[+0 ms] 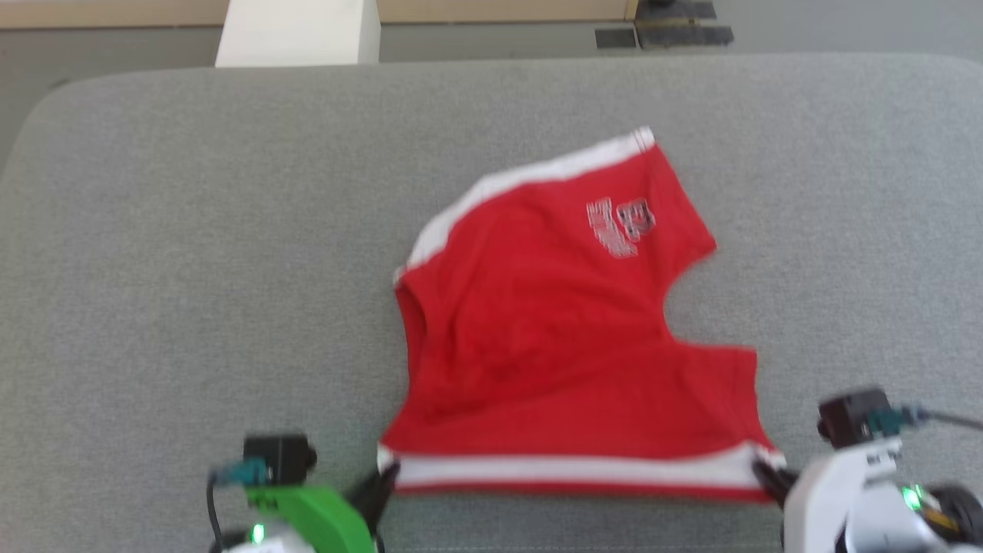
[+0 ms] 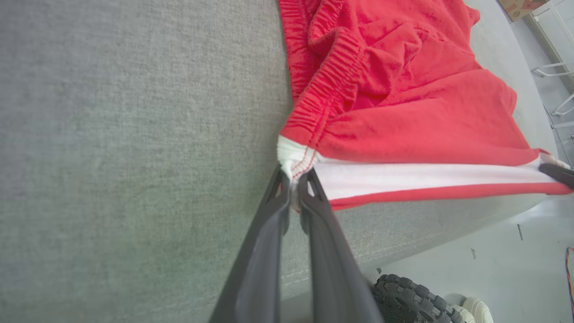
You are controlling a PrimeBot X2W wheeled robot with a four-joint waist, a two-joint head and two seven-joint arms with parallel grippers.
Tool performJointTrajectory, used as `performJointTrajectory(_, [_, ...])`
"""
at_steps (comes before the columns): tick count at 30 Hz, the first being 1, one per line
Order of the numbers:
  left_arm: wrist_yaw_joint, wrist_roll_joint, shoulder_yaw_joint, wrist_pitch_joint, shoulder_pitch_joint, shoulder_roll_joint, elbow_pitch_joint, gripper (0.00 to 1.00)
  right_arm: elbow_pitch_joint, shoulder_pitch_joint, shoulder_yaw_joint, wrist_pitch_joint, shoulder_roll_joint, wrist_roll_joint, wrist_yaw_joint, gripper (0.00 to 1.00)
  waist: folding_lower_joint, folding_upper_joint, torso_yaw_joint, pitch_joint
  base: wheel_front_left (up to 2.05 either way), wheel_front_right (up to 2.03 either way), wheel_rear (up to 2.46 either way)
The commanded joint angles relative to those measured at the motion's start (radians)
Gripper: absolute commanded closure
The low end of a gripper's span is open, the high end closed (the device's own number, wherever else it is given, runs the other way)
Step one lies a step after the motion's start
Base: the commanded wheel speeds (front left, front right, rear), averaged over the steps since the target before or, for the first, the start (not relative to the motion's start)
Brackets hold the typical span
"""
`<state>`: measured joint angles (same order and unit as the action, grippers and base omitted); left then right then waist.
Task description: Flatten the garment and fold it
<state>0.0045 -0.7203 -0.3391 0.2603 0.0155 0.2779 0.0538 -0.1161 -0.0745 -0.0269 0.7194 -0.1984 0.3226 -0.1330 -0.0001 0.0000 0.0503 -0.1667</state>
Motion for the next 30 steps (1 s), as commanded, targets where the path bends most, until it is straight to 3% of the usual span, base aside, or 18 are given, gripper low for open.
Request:
performJointTrajectory(1, [0.021, -0.005, 0.003, 0.020, 0.050, 0.026, -0.025, 1.00, -0.025, -0.043, 0.029, 0.020, 0.006, -0.018, 0.002, 1.00, 0.0001, 0.0000, -0.010, 0.023, 0.00, 0.00, 0.00])
performJointTrajectory(4, [0.042, -0.006, -0.024, 0.074, 0.132, 0.051, -0.101, 1.00, -0.086, -0.128, 0.069, 0.051, 0.051, -0.037, 0.002, 1.00, 0.0001, 0.0000, -0.020, 0.036, 0.00, 0.00, 0.00])
performJointTrajectory(7, [0.049, -0.008, -0.031, 0.063, 0.161, 0.042, -0.169, 1.00, -0.141, -0.151, 0.086, 0.037, 0.079, -0.048, 0.002, 1.00, 0.0001, 0.0000, -0.028, 0.045, 0.00, 0.00, 0.00])
performJointTrajectory(13, [0.035, 0.005, -0.043, 0.013, 0.086, -0.010, -0.208, 1.00, -0.174, -0.048, 0.074, -0.024, 0.054, -0.095, 0.002, 1.00, 0.0001, 0.0000, -0.044, 0.048, 0.00, 0.00, 0.00])
performJointTrajectory(20, [0.013, 0.022, -0.039, -0.031, -0.100, -0.070, -0.122, 1.00, -0.065, 0.180, 0.034, -0.072, -0.021, -0.101, 0.002, 1.00, 0.0001, 0.0000, -0.071, 0.003, 0.00, 0.00, 0.00])
performJointTrajectory(30, [0.033, 0.071, -0.025, -0.080, -0.350, -0.132, 0.097, 1.00, 0.223, 0.541, -0.079, -0.179, -0.088, -0.093, 0.002, 1.00, 0.0001, 0.0000, -0.103, -0.113, 0.00, 0.00, 0.00])
